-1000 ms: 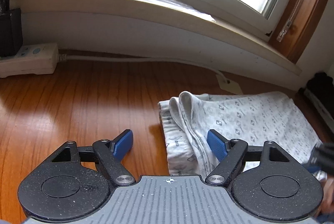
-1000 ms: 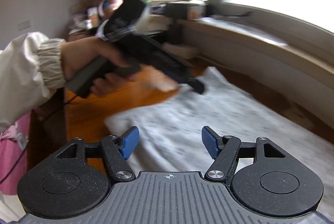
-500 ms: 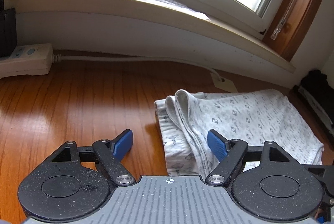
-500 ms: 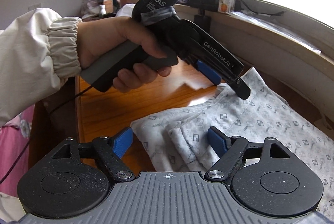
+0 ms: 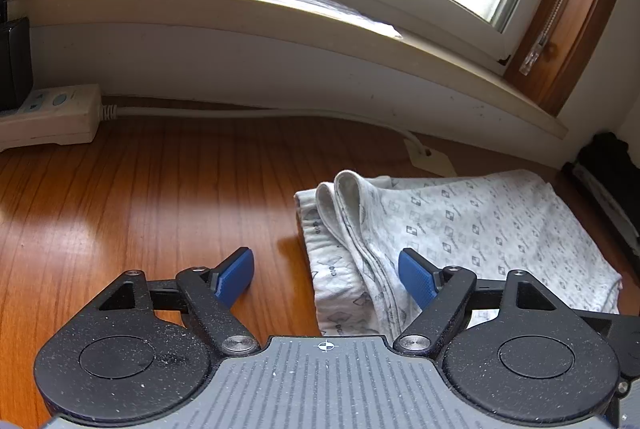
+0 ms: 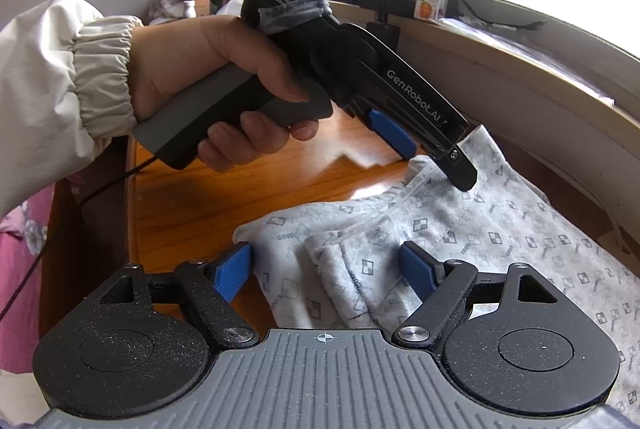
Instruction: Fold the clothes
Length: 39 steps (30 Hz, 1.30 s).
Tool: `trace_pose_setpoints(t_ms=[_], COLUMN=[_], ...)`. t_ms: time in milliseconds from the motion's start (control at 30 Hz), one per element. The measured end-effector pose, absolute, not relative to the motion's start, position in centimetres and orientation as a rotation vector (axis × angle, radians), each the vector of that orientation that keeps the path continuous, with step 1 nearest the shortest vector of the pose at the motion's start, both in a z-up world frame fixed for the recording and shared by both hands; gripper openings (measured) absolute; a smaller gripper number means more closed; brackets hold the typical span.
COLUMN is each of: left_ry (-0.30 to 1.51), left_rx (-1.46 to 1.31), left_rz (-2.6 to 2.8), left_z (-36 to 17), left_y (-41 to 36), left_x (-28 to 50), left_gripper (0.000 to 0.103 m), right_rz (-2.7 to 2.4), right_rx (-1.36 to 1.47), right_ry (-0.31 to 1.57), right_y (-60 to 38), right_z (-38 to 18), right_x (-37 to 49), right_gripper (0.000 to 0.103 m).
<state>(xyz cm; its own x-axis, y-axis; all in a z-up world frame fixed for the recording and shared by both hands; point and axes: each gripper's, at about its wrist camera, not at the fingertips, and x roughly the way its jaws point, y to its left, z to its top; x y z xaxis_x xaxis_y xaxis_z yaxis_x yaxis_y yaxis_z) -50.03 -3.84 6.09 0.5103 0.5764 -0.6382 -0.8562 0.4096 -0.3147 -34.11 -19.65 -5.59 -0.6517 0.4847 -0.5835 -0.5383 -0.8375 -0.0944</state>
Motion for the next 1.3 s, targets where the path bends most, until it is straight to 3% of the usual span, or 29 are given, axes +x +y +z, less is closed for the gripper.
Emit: trace_pose_setpoints(t_ms=[67, 133, 233, 700, 800, 833, 867, 967, 1100, 1300], left_ry=[0.468, 0.465, 0.468, 0.345, 0.311, 0.3, 0.288, 0.272, 0.285, 0.353], left_rx=[-0.681, -0.692, -0.707, -0.99, -1.03, -1.043, -1.058, -1.034, -0.926, -0.72], left_rz=[0.943, 0.939, 0.935, 0.82, 0.811, 0.811, 0.804, 0.812, 0.806, 0.724], left_z=[6.1, 6.1, 6.2, 5.7, 5.1, 4.8, 4.5, 4.6, 7.6, 14.5], left_y=[-3.9, -4.0, -4.1, -4.5, -3.9, -3.7, -3.4, -3.0, -2.9, -3.2], left_x=[-50.1, -50.1, -50.1, -50.7, -50.4, -50.2, -50.2, -49.5, -47.0, -37.2], left_gripper=[0.082, 0.082, 0.082, 0.08, 0.067, 0.045, 0.034, 0.027, 0.025, 0.025], right_rz=[2.433, 2.414, 2.386, 2.359, 2.37, 2.371, 2.373, 2.366, 2.352, 2.253], right_rx=[-0.823, -0.814, -0.797, -0.545, -0.546, -0.546, -0.547, -0.537, -0.484, -0.36], right_ry=[0.113, 0.103, 0.096, 0.076, 0.069, 0.062, 0.057, 0.057, 0.068, 0.046], right_y=[-19.6, -19.5, -19.1, -19.8, -19.9, -20.0, -20.1, -20.2, -20.3, -21.6], right_z=[-5.7, -5.6, -5.3, -3.0, -2.8, -2.8, -2.7, -2.4, -1.2, 2.9], right_x=[-34.1, -34.0, -33.5, -31.3, -31.1, -31.0, -30.9, -30.3, -28.3, -20.9], right_gripper=[0.074, 0.045, 0.026, 0.022, 0.022, 0.022, 0.022, 0.021, 0.02, 0.02])
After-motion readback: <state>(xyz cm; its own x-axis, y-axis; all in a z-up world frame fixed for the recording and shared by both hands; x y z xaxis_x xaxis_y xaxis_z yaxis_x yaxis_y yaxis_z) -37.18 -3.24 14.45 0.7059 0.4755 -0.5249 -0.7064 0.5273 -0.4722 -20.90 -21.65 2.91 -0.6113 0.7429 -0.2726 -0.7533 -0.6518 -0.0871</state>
